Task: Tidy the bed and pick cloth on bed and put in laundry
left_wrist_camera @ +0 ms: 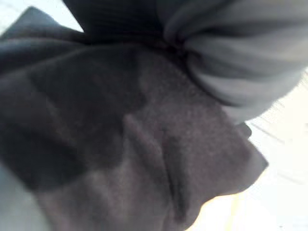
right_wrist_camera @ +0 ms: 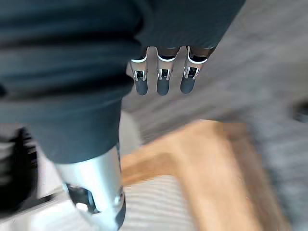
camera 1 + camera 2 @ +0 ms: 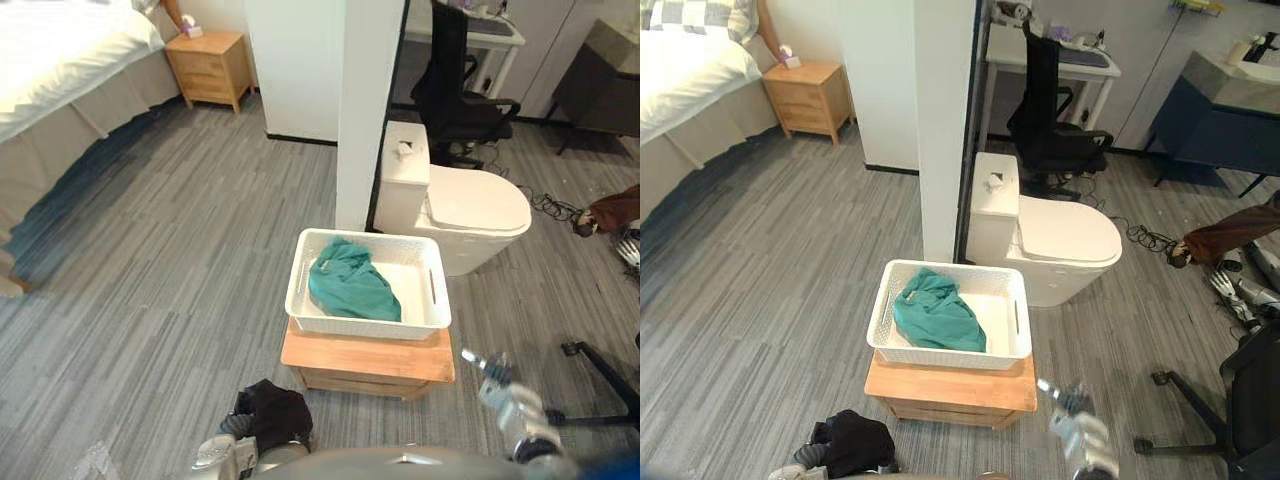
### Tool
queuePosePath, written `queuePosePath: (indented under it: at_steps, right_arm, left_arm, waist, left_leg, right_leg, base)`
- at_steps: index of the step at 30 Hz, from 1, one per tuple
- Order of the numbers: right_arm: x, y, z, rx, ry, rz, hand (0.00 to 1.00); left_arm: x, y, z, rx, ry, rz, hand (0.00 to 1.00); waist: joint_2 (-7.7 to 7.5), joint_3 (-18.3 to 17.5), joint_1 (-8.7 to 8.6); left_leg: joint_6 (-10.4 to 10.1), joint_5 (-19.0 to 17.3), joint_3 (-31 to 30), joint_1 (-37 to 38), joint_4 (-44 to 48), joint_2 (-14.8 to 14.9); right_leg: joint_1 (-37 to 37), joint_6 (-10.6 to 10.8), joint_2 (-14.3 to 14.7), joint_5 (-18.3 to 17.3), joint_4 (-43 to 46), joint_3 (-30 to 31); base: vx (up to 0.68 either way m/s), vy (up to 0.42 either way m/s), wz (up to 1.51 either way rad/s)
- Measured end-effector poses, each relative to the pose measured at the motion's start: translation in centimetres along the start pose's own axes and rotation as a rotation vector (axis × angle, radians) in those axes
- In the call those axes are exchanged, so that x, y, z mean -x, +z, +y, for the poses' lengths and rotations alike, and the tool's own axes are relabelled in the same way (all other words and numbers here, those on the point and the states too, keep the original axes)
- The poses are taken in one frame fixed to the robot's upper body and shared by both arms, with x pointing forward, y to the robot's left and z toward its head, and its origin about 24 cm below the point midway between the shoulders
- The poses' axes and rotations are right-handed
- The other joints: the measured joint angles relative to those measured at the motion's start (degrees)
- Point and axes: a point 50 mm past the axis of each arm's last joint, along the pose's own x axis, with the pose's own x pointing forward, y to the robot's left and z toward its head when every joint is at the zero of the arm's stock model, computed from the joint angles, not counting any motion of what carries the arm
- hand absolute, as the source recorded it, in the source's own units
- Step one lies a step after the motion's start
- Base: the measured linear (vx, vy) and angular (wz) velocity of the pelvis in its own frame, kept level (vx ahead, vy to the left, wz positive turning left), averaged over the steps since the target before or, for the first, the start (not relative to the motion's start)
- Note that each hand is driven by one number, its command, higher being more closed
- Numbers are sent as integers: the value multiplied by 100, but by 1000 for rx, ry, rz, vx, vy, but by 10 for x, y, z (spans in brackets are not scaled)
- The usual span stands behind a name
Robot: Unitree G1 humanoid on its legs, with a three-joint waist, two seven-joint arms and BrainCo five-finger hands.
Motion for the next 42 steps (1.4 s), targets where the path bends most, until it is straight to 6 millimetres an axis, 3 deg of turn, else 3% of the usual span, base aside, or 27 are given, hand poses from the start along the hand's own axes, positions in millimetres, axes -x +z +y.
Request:
queuePosePath:
  at_steps: [2, 6, 10, 12, 13, 14, 16, 19, 20, 21, 23, 24, 26, 27, 28, 31, 35, 38, 42]
  right_arm:
    - [9, -36, -8, 20, -1, 106, 0]
    - [23, -66, -27, 82, 1, 179, 0]
    - [27, -70, -34, 47, 1, 173, 0]
    - [28, -68, -39, -83, -11, 140, 0]
    - [28, -67, -40, -102, -15, 130, 0]
    - [27, -61, -45, -115, -8, 104, 0]
    - [26, -58, -43, -118, 4, 95, 0]
    - [20, -50, -35, -89, 44, 80, 0]
    - [19, -49, -33, -90, 51, 77, 0]
    - [18, -47, -33, -89, 56, 78, 0]
    - [17, -43, -34, -82, 56, 72, 0]
    - [16, -38, -38, -69, 58, 58, 0]
    - [15, -33, -43, -40, 60, 41, 0]
    - [15, -28, -47, -21, 55, 19, 0]
    - [15, -26, -49, -13, 50, 11, 0]
    - [21, -35, -57, -8, 24, 19, 0]
    - [28, -57, -49, -35, 13, 52, 0]
    - [29, -61, -45, -44, 8, 52, 0]
    - [30, -57, -45, -36, -1, 16, 0]
  left_arm:
    - [0, -4, -4, 26, -6, 5, 100]
    - [1, -11, -9, 128, -14, 11, 100]
    - [1, -12, -6, 277, 3, -3, 100]
    - [2, -12, -4, 365, 26, -20, 100]
    - [2, -11, -3, 376, 35, -22, 100]
    - [4, -13, 8, 430, 109, -33, 100]
    - [5, -11, 21, 499, 190, -57, 100]
    - [12, 1, 66, 653, 381, -156, 100]
    - [14, 13, 80, 676, 419, -217, 100]
    - [20, 39, 104, 691, 483, -349, 100]
    - [28, 71, 125, 696, 539, -493, 100]
    - [37, 108, 138, 689, 568, -633, 100]
    - [47, 144, 142, 674, 573, -757, 100]
    - [58, 176, 143, 659, 570, -873, 100]
    - [67, 194, 141, 633, 565, -939, 100]
    - [89, 244, 117, 451, 534, -1117, 100]
    - [108, 276, 87, 189, 511, -1257, 100]
    - [110, 282, 73, 67, 479, -1282, 100]
    - [114, 292, 46, -37, 284, -1328, 100]
  waist:
    - [61, -8, -54]
    - [143, 26, -170]
    - [188, 8, -168]
    - [69, -86, -159]
    - [109, -73, -150]
    - [218, -70, -79]
    - [186, -61, -80]
    - [128, -89, -90]
    - [85, -81, -84]
    - [102, -69, -68]
    - [121, -63, -55]
    - [177, -68, -60]
    - [246, -55, -60]
    - [312, -24, -60]
    - [328, -27, -59]
    - [518, 11, -56]
    - [497, 13, -76]
    - [475, 9, -73]
    - [463, 5, -101]
  left_leg:
    - [-14, -11, -9, 92, 0, 5]
    - [-31, -30, -133, 147, -1, 17]
    - [-4, -14, -432, -101, -2, -55]
    - [42, 24, -587, -406, 15, -146]
    - [81, 49, -550, -437, 10, -160]
    - [123, 87, -565, -509, 2, -191]
    - [143, 74, -577, -530, 2, -261]
    - [220, 20, -562, -487, 7, -379]
    - [249, 23, -552, -412, 9, -389]
    - [246, -4, -555, -308, 27, -383]
    - [225, -27, -530, -190, 39, -360]
    - [184, -56, -522, -138, 38, -330]
    - [162, -81, -522, -137, 14, -314]
    - [156, -107, -524, -152, 6, -302]
    - [153, -122, -524, -176, 5, -299]
    - [163, -134, -528, -211, 4, -312]
    - [147, -142, -464, -132, 6, -257]
    - [72, -202, -226, 28, 5, -185]
    - [33, -231, 93, 86, 6, -100]
  right_leg:
    - [62, -5, -2, -24, -5, -30]
    - [156, 3, -34, -141, 41, -201]
    - [160, 23, -82, -261, 27, -684]
    - [27, 116, -212, -392, 10, -980]
    - [17, 118, -222, -393, 12, -994]
    - [41, 145, -240, -411, 24, -1102]
    - [41, 146, -302, -409, 27, -1106]
    - [100, 233, -409, -276, 38, -1103]
    - [170, 230, -418, -268, 26, -1104]
    - [276, 217, -410, -255, 28, -1104]
    - [381, 190, -392, -238, 30, -1103]
    - [427, 157, -366, -217, 27, -1105]
    - [422, 151, -350, -216, 27, -1107]
    - [398, 142, -340, -221, 27, -1113]
    - [358, 136, -338, -225, 27, -1123]
    - [346, 109, -341, -241, 25, -1125]
    - [385, 44, -280, -273, 25, -1094]
    - [405, -46, -223, -263, 27, -875]
    - [250, -49, -170, -265, 29, -514]
  base:
    - [0, 0, 0]
    - [-79, -26, 15]
    - [-72, -21, 48]
    - [16, 21, 86]
    - [85, 44, 73]
    - [94, 29, 43]
    - [111, 41, 25]
    - [185, 44, 3]
    - [191, -20, 1]
    - [212, -47, -3]
    - [131, -56, -5]
    - [70, -63, -4]
    - [37, -60, -4]
    - [-4, -49, -8]
    - [-13, -42, -12]
    - [8, -32, -6]
    - [9, -48, -1]
    - [-6, -38, -39]
    - [-26, -39, -47]
